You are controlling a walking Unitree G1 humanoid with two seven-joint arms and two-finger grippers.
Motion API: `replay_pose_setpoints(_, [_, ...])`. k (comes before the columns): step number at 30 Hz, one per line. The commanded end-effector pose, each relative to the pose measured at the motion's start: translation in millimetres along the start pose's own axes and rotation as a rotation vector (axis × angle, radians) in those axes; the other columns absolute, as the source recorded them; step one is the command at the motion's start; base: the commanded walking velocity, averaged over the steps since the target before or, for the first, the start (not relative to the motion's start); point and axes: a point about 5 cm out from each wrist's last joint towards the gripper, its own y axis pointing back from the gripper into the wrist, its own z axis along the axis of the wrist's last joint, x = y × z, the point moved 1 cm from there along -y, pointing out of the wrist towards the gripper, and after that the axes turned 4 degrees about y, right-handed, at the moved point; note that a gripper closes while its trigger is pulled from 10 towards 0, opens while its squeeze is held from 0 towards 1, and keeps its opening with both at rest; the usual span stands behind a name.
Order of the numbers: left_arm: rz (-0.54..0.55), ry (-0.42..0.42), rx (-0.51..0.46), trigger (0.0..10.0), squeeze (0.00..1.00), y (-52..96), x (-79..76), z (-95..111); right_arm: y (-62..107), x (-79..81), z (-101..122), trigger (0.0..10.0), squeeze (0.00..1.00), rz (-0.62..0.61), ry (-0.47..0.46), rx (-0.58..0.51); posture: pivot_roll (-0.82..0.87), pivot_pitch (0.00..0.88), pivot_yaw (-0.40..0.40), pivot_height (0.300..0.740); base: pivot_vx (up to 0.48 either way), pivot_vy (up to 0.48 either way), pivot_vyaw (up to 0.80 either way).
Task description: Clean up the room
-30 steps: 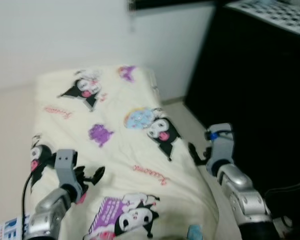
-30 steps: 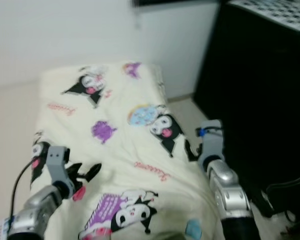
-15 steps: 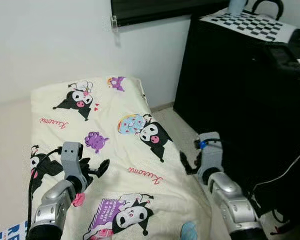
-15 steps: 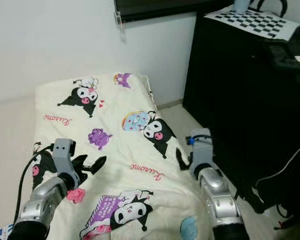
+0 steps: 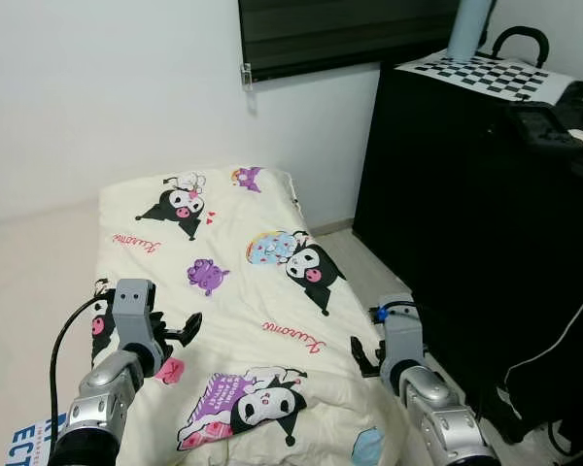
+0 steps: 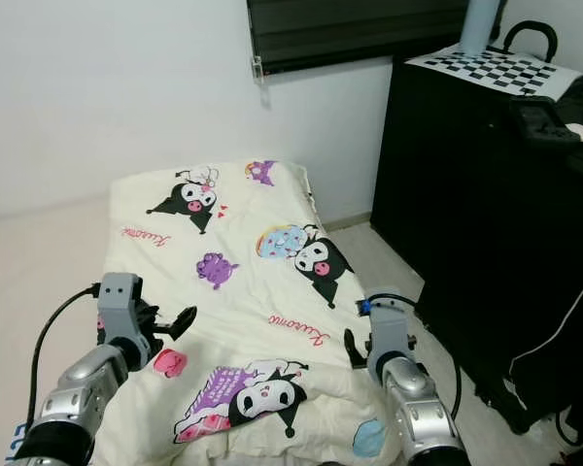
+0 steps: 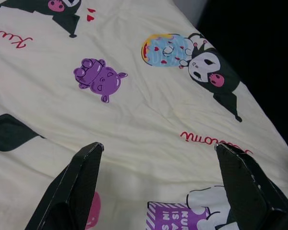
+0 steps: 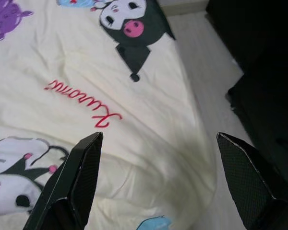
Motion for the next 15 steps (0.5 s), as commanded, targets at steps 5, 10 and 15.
replay_pose_setpoints(5, [-0.068, -0.014, 0.064, 10.0, 0.0, -7.6, -26.3, -21.4, -4.4, -4.6, 13.7, 10.0, 0.0, -0.019, -0.039, -0.076, -0.15, 0.095, -0.009, 0.72, 0.0, 0.0, 0.0])
replay_pose_setpoints(10, [-0.062, -0.033, 0.083, 10.0, 0.0, -9.1, -23.8, -24.0, -9.8, 16.2, -0.1, 10.0, 0.0, 0.023, -0.028, -0.026, -0.16, 0.071, -0.026, 0.72, -0.049, 0.0, 0.0])
replay_pose_setpoints(15, [-0.007, -0.017, 0.049, 10.0, 0.0, -6.8, -13.6, -15.1, -4.6, 40.2, -17.3, 10.0, 0.0, 0.12, 0.014, 0.017, -0.11, 0.09, 0.003, 0.72, -0.433, 0.0, 0.0])
